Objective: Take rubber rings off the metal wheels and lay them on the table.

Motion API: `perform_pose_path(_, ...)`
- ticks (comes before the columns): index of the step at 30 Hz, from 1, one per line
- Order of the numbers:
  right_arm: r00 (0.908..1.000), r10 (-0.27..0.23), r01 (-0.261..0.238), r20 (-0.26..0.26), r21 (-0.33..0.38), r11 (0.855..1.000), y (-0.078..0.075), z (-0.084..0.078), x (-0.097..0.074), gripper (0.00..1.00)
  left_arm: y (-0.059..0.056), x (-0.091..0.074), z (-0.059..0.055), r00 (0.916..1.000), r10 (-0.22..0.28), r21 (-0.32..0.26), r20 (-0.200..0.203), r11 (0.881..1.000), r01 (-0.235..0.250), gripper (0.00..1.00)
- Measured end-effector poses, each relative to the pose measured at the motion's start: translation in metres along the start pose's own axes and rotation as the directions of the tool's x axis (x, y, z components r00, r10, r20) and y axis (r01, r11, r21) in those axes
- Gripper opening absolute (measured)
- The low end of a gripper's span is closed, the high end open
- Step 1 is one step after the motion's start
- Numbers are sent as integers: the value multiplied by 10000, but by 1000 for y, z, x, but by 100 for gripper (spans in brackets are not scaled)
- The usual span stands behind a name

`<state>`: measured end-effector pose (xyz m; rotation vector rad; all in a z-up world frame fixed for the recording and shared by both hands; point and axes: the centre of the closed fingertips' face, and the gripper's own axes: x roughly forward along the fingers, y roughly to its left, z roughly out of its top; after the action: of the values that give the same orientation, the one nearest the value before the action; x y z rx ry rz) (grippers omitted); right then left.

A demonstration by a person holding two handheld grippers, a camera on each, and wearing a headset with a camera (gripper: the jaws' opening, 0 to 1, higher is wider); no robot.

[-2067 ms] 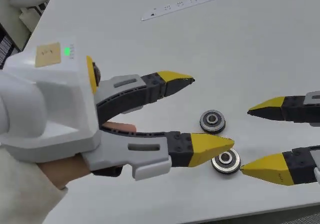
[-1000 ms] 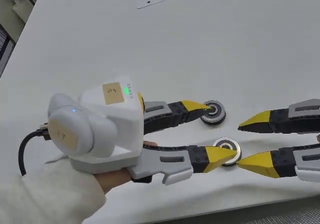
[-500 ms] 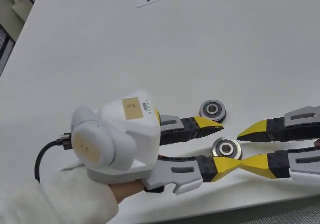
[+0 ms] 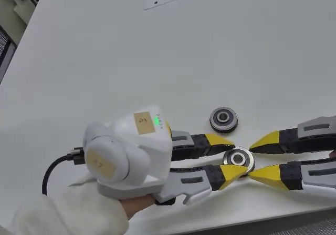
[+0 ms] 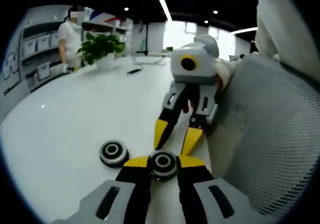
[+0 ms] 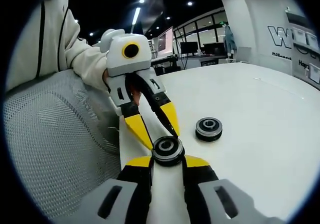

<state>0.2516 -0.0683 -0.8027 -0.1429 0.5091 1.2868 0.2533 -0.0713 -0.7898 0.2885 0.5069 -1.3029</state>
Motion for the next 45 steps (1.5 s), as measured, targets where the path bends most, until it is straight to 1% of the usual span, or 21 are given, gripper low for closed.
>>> perform_pose_path(6,10000,-14,14,-13,-32,10000,0,0,0,20,-1,1,-1,10000,-24,92,-25,10000,24,20)
perform_pose_path(8,10000,-18,17,-42,-56,10000,0,-1,1,20,-1,3,-1,10000,-52,-39,51,10000,52,21)
perform_pose_path(9,10000,-22,21,-69,-50,10000,0,-1,1,20,-2,3,-2,10000,-68,-67,7,10000,68,21)
perform_pose_path(11,9998,-36,35,-188,-41,10000,0,-4,1,20,-2,3,-2,10000,-22,438,-61,9990,25,20)
perform_pose_path(18,9999,-51,51,-156,-56,10000,-1,-3,2,19,2,3,-3,10000,76,610,7,9981,-77,16)
perform_pose_path(21,9999,-58,57,-155,-63,10000,-1,-3,2,19,1,3,-3,9999,109,928,-2,9956,-109,16)
perform_pose_path(24,9998,-66,65,-165,-67,10000,-1,-3,2,19,1,3,-3,9999,109,877,44,9961,-112,16)
perform_pose_path(29,9999,-94,92,-139,-159,9998,-1,-3,2,19,1,3,-3,9997,88,992,234,9950,-110,16)
perform_pose_path(31,9999,-93,90,-122,-266,9996,-1,-3,2,19,1,3,-3,9992,57,885,394,9960,-92,16)
perform_pose_path(33,9999,-105,102,-92,-316,9994,-1,-3,2,19,-1,2,-3,9984,-50,651,558,9979,13,14)
perform_pose_path(38,9999,-109,103,-102,-569,9983,0,-3,1,17,-3,1,-1,9984,-36,719,573,9974,-5,14)
perform_pose_path(45,9998,-116,105,-135,-784,9969,1,-4,1,15,-2,-1,-1,9979,-51,664,643,9978,8,14)
